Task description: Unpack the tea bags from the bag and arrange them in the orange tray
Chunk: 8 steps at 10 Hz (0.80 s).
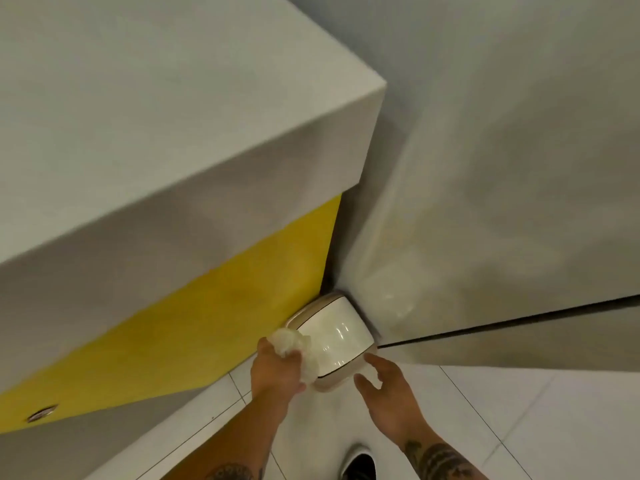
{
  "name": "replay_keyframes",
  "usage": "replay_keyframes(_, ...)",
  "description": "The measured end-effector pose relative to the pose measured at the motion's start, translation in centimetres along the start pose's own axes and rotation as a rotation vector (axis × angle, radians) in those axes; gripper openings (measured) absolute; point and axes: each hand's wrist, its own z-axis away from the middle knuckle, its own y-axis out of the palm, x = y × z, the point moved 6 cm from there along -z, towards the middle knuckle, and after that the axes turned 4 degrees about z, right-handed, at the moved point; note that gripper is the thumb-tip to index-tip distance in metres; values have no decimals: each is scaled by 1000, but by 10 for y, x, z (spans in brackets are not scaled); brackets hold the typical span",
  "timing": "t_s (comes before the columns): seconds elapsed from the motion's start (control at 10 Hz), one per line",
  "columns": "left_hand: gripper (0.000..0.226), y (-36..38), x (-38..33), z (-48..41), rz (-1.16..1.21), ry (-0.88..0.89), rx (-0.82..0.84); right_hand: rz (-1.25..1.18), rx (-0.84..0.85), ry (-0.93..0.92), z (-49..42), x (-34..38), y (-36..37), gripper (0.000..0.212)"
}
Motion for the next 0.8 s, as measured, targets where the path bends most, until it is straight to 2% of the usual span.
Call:
replay_keyframes(0.1, 50, 27, 25, -46, -56, -13, -54, 29, 1, -34, -42, -17, 18, 58)
replay_keyframes(0.2, 47, 53, 43, -81, -184, -17, -98, 47, -65, -28, -72, -35, 32, 72)
replay_keyframes(0.3, 37, 76, 53, -106, -416, -11, -109, -28, -149, 10, -90, -52, 41, 87)
replay_keyframes(0.4, 49, 95, 66, -121, -535, -56, -102, -99, -125, 45, -101, -66, 57, 100)
replay_keyframes(0.6, 61, 120, 73, -120, -28, -124, 5, -131, -98, 2, -97, -75, 73, 116)
replay_keyframes(0.7, 42, 103, 56, -100, -167, -53, 4, -123, -58, 89, -81, -76, 71, 114)
replay_keyframes(0.8, 36, 88, 36, -65, -310, -8, 73, -74, -46, 116, -45, -63, 58, 107)
